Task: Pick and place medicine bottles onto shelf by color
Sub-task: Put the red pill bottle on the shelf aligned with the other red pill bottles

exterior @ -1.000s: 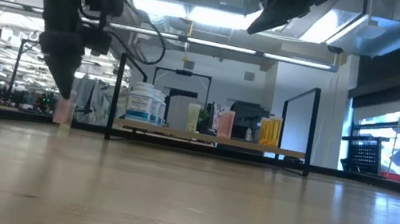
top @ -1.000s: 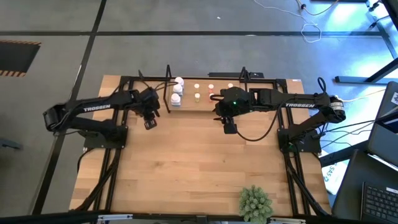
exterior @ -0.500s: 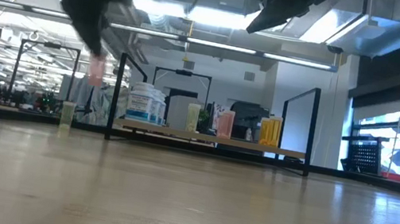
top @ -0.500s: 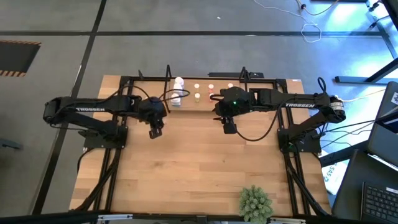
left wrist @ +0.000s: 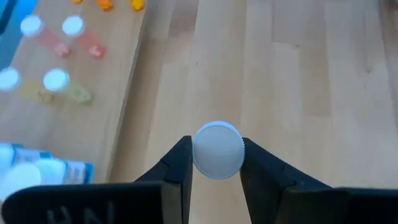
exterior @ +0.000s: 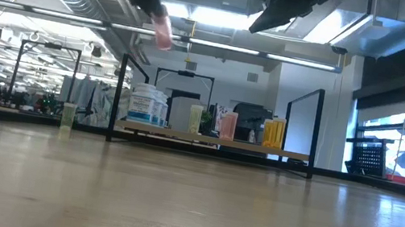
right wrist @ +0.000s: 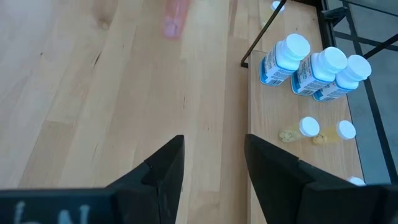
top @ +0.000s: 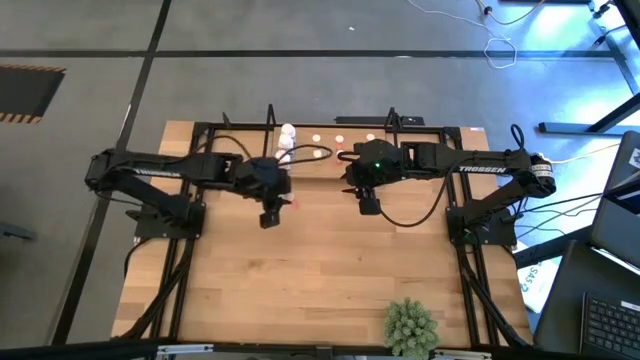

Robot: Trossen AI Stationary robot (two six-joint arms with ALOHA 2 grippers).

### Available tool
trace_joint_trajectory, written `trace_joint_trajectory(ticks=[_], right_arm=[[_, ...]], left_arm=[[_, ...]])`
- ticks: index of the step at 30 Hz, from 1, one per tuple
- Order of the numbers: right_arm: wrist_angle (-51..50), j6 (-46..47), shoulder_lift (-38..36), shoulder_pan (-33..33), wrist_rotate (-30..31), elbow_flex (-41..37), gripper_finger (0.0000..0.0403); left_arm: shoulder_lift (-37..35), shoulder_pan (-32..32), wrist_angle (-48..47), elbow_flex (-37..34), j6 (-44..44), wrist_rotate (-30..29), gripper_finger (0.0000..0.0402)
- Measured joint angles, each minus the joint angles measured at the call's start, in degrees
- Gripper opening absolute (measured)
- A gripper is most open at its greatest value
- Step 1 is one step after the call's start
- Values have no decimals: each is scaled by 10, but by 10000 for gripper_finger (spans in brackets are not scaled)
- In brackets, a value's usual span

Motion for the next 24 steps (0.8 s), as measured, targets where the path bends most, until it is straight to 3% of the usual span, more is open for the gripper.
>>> trace_joint_trajectory(ticks=[10,21,24], right_arm=[[0,0,0,0,0,0,171],[5,-1,0,0,0,0,171],[-35,-2,-9,0,-1,0,171]], left_arm=[[98,74,-12,81,92,69,93],[131,102,-28,96,118,78,94],[131,103,-27,96,118,78,94]])
